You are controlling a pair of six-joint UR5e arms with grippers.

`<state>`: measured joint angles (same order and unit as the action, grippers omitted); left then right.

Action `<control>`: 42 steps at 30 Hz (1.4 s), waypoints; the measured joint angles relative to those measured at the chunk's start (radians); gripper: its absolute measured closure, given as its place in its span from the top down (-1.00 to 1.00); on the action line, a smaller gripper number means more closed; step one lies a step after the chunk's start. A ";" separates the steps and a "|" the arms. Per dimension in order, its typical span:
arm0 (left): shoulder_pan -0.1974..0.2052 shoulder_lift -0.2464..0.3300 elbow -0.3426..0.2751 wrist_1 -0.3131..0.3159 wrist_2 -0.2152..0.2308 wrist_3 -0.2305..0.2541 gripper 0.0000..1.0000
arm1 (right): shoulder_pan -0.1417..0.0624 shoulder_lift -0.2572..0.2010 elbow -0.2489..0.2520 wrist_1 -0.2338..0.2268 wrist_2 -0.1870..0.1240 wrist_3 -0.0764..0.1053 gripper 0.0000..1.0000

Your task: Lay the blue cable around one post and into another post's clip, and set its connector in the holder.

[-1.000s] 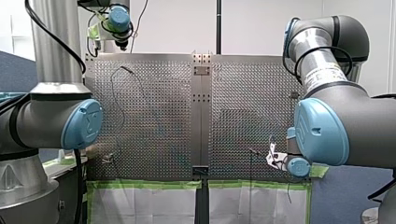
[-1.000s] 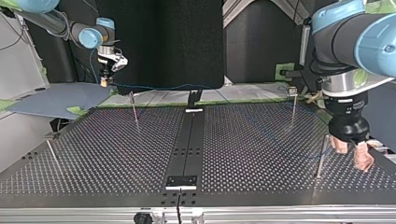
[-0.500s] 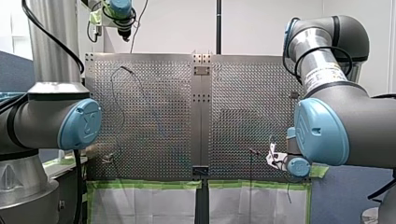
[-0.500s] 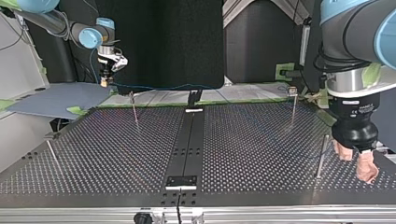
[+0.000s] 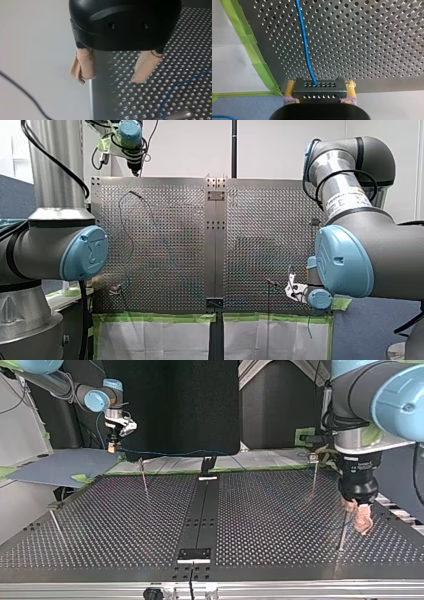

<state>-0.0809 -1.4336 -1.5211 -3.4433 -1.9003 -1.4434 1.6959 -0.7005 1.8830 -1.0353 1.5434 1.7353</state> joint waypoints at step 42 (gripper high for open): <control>0.007 0.026 -0.134 0.080 -0.067 0.016 1.00 | 0.000 0.000 0.000 0.008 0.000 0.000 -1.00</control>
<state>-0.0739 -1.4073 -1.6551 -3.3638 -1.9670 -1.4273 1.6959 -0.7004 1.8831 -1.0276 1.5434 1.7351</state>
